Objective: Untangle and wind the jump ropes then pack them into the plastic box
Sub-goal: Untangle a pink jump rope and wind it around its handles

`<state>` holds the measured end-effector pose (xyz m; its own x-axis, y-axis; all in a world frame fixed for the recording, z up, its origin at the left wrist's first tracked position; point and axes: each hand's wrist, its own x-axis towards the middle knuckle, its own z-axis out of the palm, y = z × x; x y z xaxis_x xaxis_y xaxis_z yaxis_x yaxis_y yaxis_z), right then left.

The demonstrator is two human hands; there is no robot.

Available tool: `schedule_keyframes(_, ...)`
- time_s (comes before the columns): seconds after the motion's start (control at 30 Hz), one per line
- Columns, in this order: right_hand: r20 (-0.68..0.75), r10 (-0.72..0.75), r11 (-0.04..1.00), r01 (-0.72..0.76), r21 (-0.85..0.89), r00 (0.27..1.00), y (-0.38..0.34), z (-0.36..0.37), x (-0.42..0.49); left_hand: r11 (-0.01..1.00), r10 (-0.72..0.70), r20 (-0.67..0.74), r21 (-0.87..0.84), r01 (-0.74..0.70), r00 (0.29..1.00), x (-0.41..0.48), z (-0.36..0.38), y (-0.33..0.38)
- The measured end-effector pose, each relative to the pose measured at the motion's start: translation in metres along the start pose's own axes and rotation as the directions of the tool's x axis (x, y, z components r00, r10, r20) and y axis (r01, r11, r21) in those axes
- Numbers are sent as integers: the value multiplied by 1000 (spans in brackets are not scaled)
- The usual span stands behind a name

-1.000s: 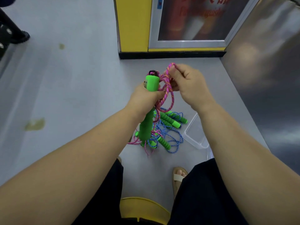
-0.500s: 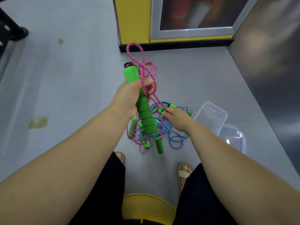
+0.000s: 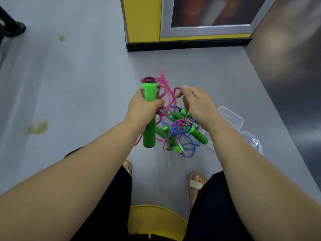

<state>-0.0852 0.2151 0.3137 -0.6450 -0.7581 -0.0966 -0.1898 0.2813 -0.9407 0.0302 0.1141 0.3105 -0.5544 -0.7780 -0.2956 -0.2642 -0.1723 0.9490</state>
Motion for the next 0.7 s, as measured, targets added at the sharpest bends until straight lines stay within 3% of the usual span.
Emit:
schedule_keyframes(0.1,57,-30,994,24,107,998,-15,2,-1,994,29,228,-108,-4,973,-5,19,2)
schedule_keyframes(0.23,73,-71,997,69,31,995,-18,-3,1,979,57,399,-201,27,915,3,28,-5)
schedule_keyframes(0.4,-31,-44,999,45,31,999,-4,-6,5,980,58,284,-198,-1,957,6,35,-8)
schedule_keyframes(0.53,-74,-58,998,57,-10,996,-1,-5,7,983,75,425,-183,4,902,10,35,-4)
schedule_keyframes(0.6,-98,-44,990,57,132,994,-5,-6,8,993,52,457,-115,1,888,10,34,-5)
schedule_keyframes(0.7,-147,36,948,12,317,988,0,-9,13,996,42,370,-90,-10,928,11,33,-5)
